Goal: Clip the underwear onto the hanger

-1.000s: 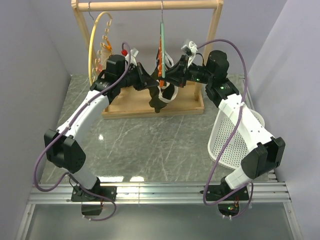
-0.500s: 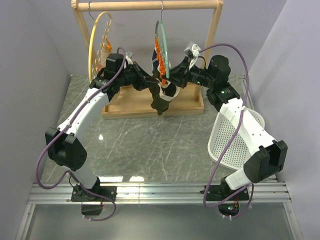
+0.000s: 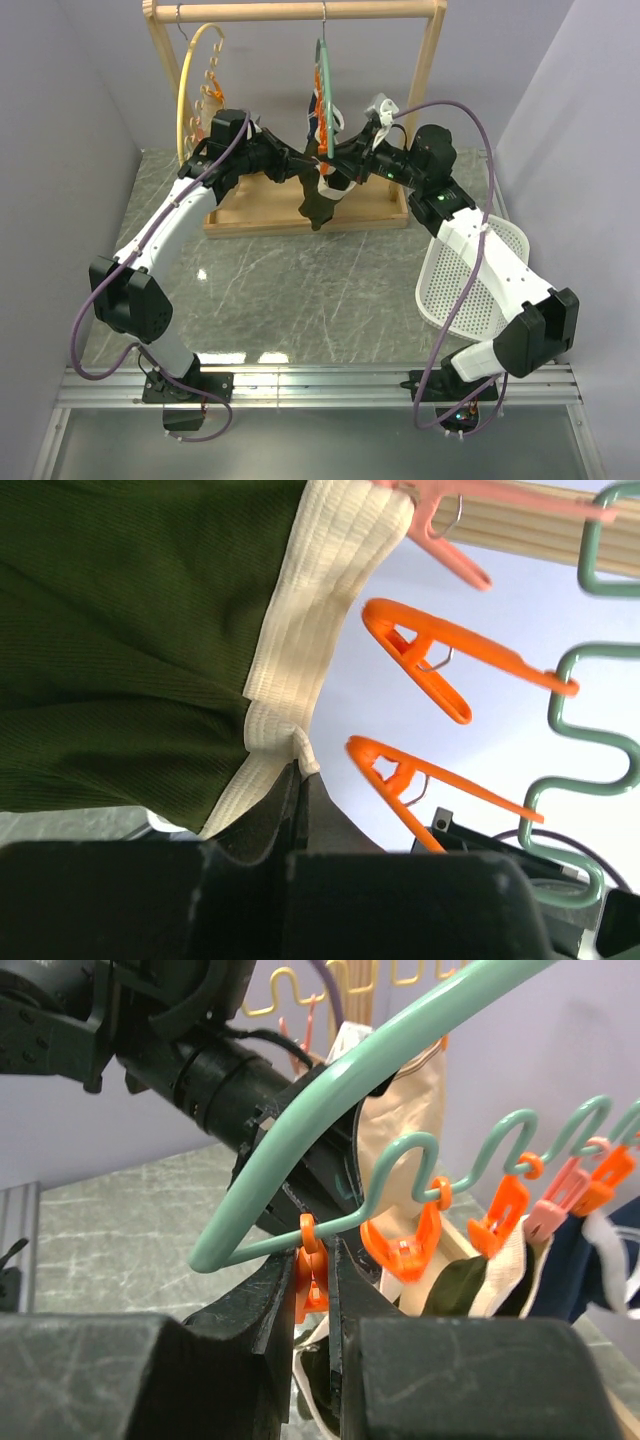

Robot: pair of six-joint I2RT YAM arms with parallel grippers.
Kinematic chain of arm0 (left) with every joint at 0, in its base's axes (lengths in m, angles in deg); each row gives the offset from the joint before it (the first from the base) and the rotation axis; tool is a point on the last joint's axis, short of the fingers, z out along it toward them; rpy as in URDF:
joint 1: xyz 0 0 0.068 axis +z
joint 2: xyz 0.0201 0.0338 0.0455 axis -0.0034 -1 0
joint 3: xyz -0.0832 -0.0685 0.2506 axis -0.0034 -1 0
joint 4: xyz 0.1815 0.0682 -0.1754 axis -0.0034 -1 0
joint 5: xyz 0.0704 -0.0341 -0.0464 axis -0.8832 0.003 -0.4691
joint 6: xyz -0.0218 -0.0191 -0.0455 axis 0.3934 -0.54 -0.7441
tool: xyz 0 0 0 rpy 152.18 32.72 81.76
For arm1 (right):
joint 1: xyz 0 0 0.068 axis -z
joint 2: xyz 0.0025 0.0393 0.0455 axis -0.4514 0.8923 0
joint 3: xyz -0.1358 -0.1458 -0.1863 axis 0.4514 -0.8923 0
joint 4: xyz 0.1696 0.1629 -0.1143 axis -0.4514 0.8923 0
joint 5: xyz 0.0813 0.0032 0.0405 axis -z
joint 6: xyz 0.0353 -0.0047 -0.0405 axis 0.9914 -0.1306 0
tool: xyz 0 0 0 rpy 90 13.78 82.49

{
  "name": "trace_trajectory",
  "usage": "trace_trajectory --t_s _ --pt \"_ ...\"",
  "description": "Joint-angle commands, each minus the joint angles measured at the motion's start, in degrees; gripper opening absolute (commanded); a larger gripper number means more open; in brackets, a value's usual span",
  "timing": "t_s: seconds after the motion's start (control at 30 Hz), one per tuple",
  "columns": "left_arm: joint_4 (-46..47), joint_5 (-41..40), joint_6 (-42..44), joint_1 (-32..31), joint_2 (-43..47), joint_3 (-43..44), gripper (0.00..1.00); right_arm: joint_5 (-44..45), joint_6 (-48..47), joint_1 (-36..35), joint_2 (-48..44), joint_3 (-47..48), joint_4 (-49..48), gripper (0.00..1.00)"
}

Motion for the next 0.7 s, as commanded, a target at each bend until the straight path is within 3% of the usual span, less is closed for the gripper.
trace_trajectory --t_s 0.0,0.67 --pt "2.44 -1.12 -8.03 0.16 3.12 -0.64 0.0 4.56 -1.7 -1.07 -2.85 -0.17 -4.59 0.0" --pt "5.52 0.81 -13.48 0.25 2.5 -0.11 0.0 14.76 -6.01 -5.11 -2.33 -2.28 -4.33 0.0"
